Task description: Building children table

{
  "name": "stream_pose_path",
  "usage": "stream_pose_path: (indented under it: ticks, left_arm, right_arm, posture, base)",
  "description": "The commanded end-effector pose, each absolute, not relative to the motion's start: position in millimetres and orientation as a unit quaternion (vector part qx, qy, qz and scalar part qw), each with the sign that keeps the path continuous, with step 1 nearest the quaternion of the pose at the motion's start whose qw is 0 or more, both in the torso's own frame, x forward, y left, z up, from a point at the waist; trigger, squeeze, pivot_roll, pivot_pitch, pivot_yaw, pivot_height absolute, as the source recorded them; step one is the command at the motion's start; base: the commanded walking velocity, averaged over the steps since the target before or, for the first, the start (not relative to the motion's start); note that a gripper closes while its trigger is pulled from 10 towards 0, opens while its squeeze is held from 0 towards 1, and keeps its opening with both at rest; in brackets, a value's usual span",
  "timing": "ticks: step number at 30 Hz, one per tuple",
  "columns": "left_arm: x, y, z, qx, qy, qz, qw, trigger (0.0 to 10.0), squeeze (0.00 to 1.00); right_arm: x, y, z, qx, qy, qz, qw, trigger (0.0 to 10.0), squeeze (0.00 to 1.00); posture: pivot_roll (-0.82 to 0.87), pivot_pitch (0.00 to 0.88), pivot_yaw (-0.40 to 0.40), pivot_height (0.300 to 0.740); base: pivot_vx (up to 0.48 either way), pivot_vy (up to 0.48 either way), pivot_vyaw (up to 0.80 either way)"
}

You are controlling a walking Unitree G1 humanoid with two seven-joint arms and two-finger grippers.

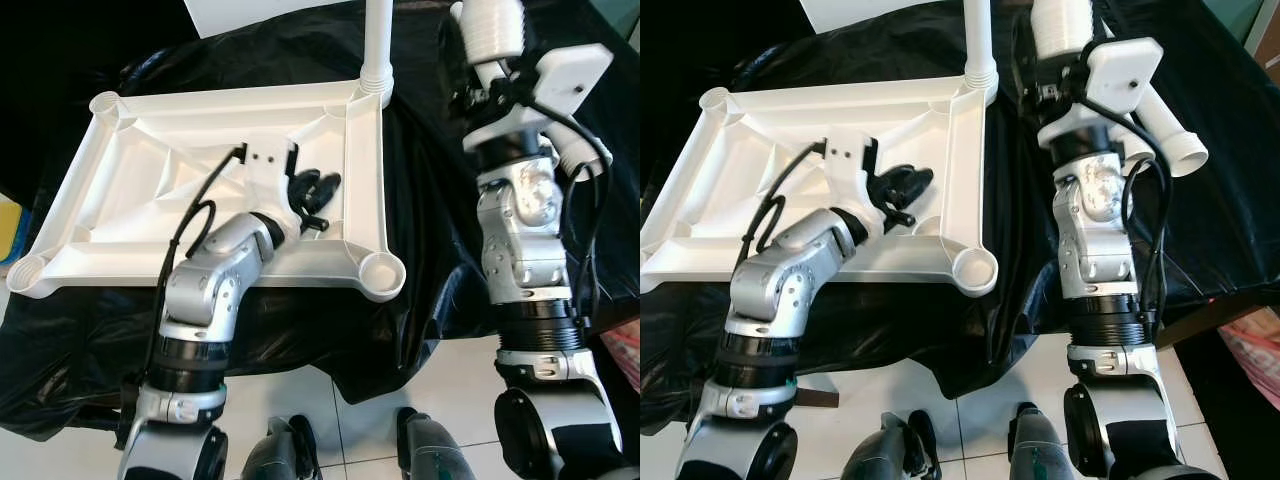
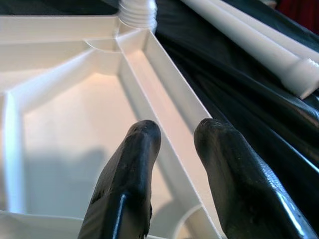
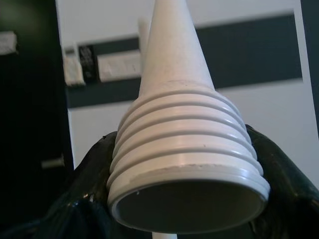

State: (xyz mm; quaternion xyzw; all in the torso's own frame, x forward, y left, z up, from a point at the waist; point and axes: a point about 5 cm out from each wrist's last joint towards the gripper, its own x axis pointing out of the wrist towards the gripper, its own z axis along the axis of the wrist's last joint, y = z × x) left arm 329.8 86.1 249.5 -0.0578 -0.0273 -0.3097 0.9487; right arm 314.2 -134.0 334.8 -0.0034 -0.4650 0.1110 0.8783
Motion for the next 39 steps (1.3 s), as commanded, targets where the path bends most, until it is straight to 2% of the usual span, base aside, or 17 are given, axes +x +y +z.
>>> stream_pose_path:
  ticks: [1,9,21,39]
  left_arm:
    - [335.8,92.4,247.7,-0.072,-0.025,-0.295,0.952,10.0,0.0]
    - [355.1,99.8,261.5,-0.136,-0.051,-0.282,0.948,10.0,0.0]
    - [367.7,96.3,279.1,-0.131,-0.113,-0.288,0.942,10.0,0.0]
    - [371.5,83.7,277.3,-0.203,-0.11,-0.356,0.906,10.0,0.0]
  right_arm:
    - [302.7,-124.0,346.4,-0.013,-0.493,0.133,0.86,10.0,0.0]
    - [291.7,-122.6,349.2,-0.029,-0.495,0.164,0.853,10.0,0.0]
    - [298.2,-131.6,308.9,-0.04,-0.434,0.166,0.884,10.0,0.0]
    - [299.9,-137.0,265.3,-0.043,-0.366,0.162,0.915,10.0,0.0]
  posture:
    - [-0.17,0.161,0.106,0.74]
    - [-0.18,0.111,0.095,0.74]
    - [-0.2,0.006,0.101,0.74]
    - [-0.22,0.0,0.118,0.74]
  base:
    - [0.0,0.0,0.0]
    - [0.0,0.0,0.0]
    - [0.0,0.0,0.0]
    - [0.0,0.0,0.0]
